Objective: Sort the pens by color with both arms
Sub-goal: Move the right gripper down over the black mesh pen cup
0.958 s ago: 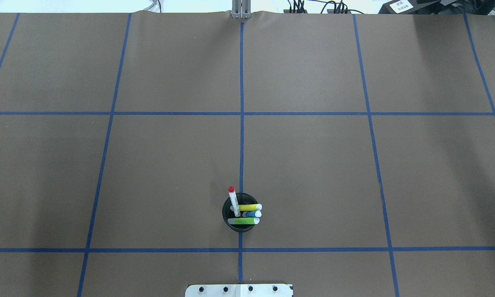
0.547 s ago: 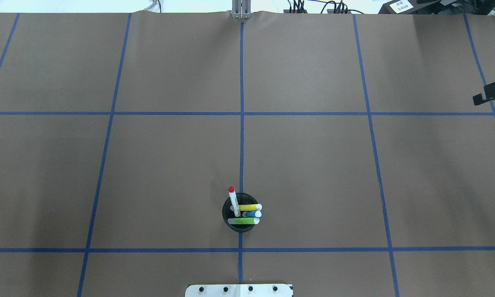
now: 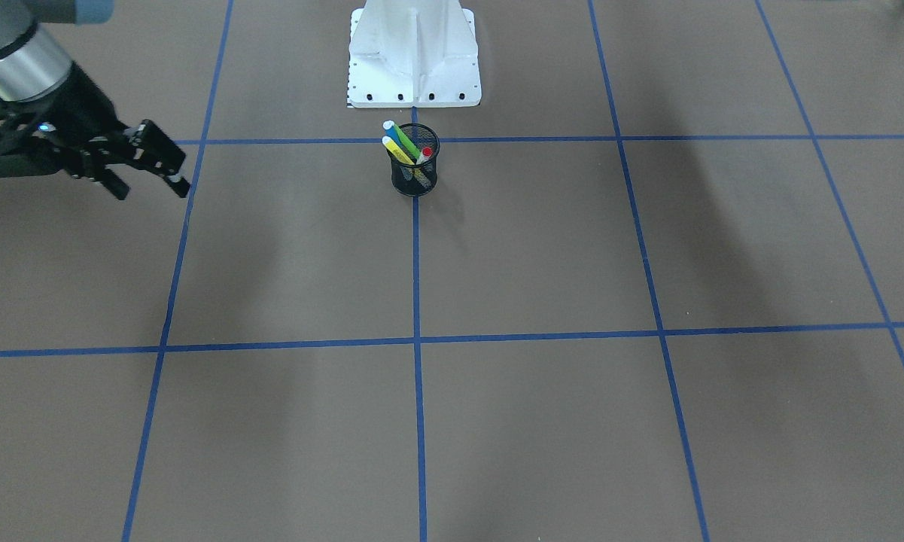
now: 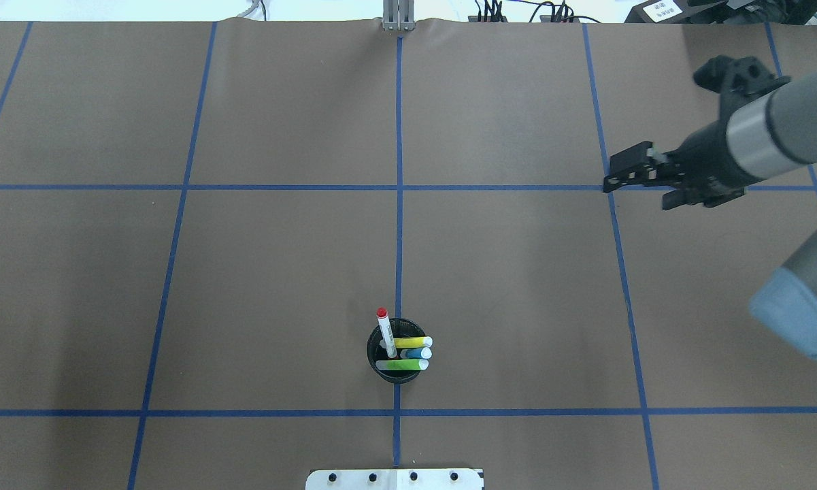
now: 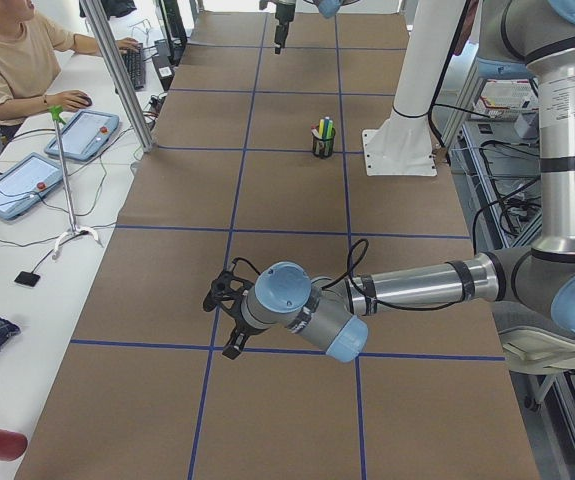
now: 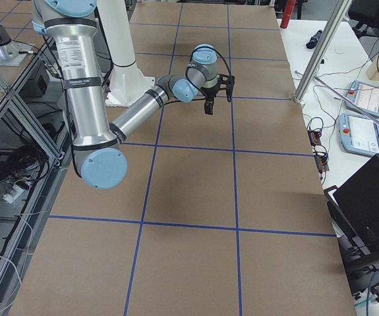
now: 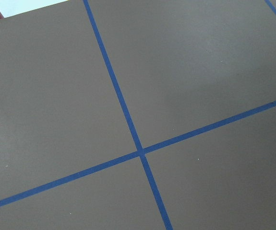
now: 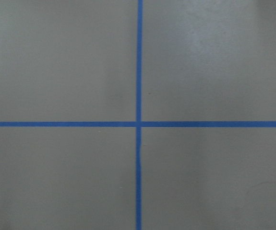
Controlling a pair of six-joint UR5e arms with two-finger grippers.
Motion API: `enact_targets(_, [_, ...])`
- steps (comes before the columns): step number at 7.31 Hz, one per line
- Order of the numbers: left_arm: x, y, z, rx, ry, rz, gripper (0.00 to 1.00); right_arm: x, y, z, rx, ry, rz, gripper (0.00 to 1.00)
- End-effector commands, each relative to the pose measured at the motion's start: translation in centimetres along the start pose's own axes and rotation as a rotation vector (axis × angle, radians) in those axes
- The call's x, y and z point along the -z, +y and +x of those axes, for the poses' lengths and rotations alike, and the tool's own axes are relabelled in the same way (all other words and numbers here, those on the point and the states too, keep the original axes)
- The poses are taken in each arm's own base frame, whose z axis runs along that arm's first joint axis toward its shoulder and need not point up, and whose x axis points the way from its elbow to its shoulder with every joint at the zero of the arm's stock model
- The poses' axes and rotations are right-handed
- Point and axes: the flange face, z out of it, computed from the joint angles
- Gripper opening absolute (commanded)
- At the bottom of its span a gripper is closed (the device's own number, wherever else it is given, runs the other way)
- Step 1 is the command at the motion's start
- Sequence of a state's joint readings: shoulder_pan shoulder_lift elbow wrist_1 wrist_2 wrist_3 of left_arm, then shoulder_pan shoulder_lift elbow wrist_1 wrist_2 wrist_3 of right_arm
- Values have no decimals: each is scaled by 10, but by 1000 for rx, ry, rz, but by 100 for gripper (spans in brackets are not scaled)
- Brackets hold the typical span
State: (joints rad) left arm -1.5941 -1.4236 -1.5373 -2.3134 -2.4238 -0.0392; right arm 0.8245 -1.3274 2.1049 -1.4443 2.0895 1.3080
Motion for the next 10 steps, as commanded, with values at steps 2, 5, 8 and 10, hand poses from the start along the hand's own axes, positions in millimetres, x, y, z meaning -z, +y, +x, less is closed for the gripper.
enact_targets(2, [-11,4,1,-2,8,-24,100,-46,130,-130,-147,55,20,97])
enact_targets(5, [-12,4,2,-4,10,-27,100,-70,217,-168,-123,142,27,90])
enact_targets(8, [-12,4,2,-7,12,-26,100,-79,226,-171,-54,153,26,85])
enact_targets(10, [-12,4,3,-8,12,-25,100,-84,230,-177,-33,105,15,79])
